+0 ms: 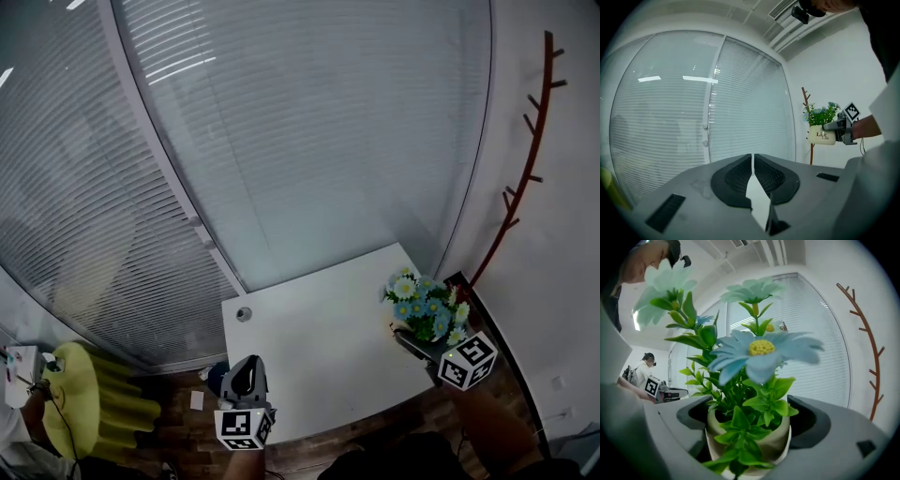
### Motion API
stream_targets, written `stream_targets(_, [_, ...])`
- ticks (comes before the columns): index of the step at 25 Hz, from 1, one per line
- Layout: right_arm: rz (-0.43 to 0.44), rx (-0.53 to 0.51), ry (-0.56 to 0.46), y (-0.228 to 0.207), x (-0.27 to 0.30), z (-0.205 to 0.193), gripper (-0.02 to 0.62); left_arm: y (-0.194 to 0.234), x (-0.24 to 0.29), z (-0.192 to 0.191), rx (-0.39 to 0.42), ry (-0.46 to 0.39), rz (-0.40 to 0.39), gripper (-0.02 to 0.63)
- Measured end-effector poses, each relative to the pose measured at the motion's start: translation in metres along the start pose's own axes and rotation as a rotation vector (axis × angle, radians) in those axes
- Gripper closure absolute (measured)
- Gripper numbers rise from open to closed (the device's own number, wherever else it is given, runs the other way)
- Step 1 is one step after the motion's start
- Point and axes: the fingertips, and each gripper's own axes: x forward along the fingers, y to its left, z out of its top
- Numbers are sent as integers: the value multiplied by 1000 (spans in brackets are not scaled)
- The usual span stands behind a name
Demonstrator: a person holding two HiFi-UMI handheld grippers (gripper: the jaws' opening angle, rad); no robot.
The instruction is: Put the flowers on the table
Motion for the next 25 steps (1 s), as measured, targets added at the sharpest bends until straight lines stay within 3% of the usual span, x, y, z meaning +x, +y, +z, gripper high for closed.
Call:
stream_targets(11, [28,-10,-8,0,27,12,109,-6,20,12,25,-11,-35,585])
stream_targets(25, [148,-20,3,-25,85,21,109,7,40,12,14,19,72,584])
